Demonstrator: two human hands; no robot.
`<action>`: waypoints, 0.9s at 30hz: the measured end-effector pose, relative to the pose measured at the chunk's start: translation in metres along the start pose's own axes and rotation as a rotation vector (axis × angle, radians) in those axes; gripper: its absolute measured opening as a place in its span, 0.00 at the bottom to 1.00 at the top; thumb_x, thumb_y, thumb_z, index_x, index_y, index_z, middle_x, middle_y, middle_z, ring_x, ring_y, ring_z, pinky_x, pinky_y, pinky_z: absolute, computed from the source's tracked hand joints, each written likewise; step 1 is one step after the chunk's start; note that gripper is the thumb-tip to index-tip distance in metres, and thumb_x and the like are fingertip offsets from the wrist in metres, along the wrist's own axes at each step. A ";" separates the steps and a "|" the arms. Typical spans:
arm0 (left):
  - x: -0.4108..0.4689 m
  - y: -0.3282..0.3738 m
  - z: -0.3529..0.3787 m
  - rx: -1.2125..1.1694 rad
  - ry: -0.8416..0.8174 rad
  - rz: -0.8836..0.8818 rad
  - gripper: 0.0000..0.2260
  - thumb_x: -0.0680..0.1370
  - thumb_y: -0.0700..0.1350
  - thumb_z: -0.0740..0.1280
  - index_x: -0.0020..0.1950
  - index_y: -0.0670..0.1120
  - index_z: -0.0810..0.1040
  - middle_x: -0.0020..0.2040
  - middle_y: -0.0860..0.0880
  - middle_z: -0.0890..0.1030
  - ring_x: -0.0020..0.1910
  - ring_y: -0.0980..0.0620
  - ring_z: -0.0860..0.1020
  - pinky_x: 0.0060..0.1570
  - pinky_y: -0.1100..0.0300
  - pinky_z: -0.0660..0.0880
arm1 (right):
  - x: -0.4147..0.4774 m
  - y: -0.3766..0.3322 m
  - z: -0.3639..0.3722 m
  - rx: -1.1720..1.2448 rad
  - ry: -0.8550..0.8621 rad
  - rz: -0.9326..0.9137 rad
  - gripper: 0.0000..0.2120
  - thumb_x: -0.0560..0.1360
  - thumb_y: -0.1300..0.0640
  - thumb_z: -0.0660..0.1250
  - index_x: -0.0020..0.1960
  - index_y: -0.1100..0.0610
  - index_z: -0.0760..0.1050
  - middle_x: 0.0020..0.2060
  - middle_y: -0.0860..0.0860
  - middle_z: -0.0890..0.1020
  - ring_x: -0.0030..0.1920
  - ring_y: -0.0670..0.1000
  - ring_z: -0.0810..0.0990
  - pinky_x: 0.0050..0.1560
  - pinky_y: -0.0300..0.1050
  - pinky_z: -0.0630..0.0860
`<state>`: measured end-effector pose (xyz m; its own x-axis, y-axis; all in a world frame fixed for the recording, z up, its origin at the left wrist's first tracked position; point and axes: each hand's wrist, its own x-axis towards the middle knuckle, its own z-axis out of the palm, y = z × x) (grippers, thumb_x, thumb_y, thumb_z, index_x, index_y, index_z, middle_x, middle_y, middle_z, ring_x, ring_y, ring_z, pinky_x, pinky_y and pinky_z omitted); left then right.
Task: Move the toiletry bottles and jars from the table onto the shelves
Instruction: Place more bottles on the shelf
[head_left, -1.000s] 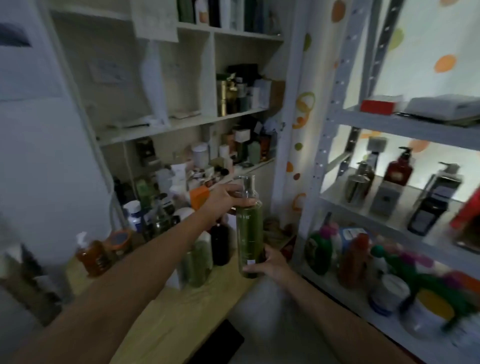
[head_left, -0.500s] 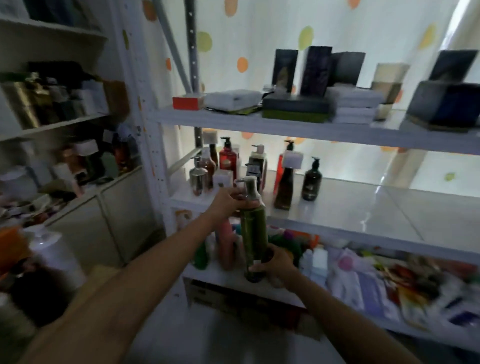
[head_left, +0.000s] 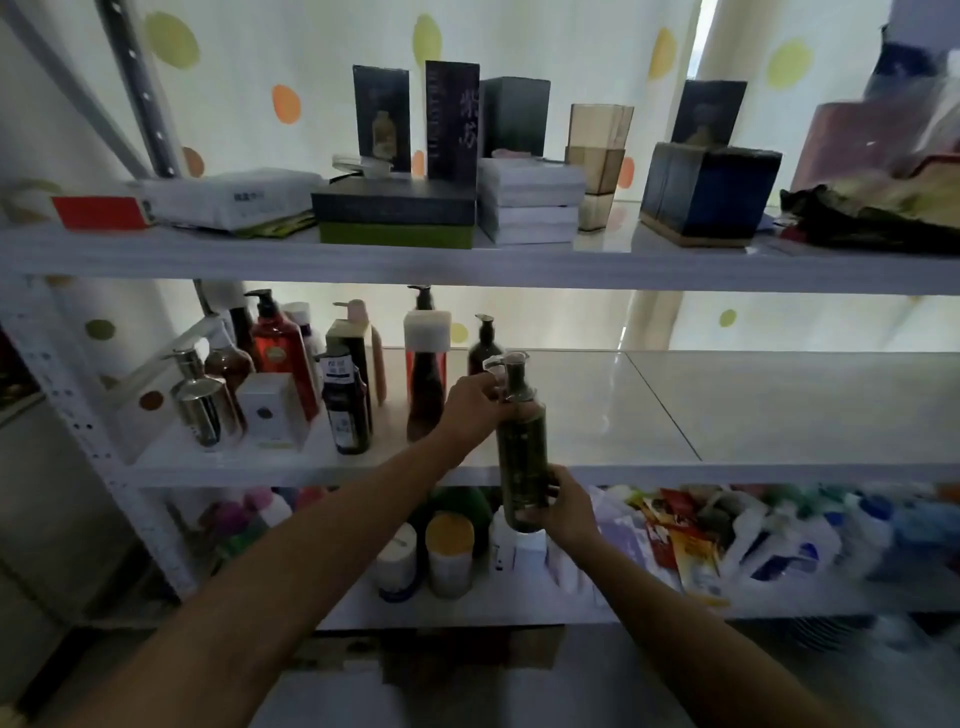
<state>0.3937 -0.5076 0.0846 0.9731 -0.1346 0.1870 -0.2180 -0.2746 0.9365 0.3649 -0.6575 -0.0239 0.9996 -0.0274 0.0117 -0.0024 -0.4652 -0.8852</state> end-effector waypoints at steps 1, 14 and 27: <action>0.012 -0.002 0.002 0.007 0.010 0.005 0.08 0.70 0.43 0.74 0.46 0.49 0.79 0.49 0.47 0.82 0.50 0.49 0.80 0.55 0.52 0.77 | 0.013 0.001 0.000 0.001 0.036 -0.001 0.26 0.65 0.63 0.76 0.60 0.58 0.71 0.54 0.53 0.80 0.54 0.51 0.77 0.53 0.41 0.74; 0.136 -0.050 0.009 0.224 0.209 0.028 0.17 0.70 0.49 0.75 0.56 0.46 0.80 0.52 0.49 0.83 0.50 0.52 0.79 0.54 0.61 0.74 | 0.156 0.007 0.032 -0.051 0.104 -0.011 0.23 0.69 0.66 0.72 0.61 0.59 0.70 0.58 0.56 0.78 0.58 0.56 0.76 0.57 0.47 0.75; 0.154 -0.078 0.028 0.407 0.371 -0.028 0.27 0.71 0.54 0.73 0.63 0.43 0.70 0.56 0.48 0.73 0.55 0.53 0.69 0.58 0.62 0.66 | 0.182 -0.006 0.064 0.052 0.300 0.075 0.21 0.66 0.56 0.75 0.50 0.56 0.66 0.49 0.52 0.72 0.50 0.54 0.74 0.40 0.45 0.70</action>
<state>0.5589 -0.5334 0.0325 0.9238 0.2025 0.3250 -0.1318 -0.6289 0.7663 0.5491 -0.6025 -0.0460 0.9432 -0.3234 0.0758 -0.0662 -0.4067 -0.9112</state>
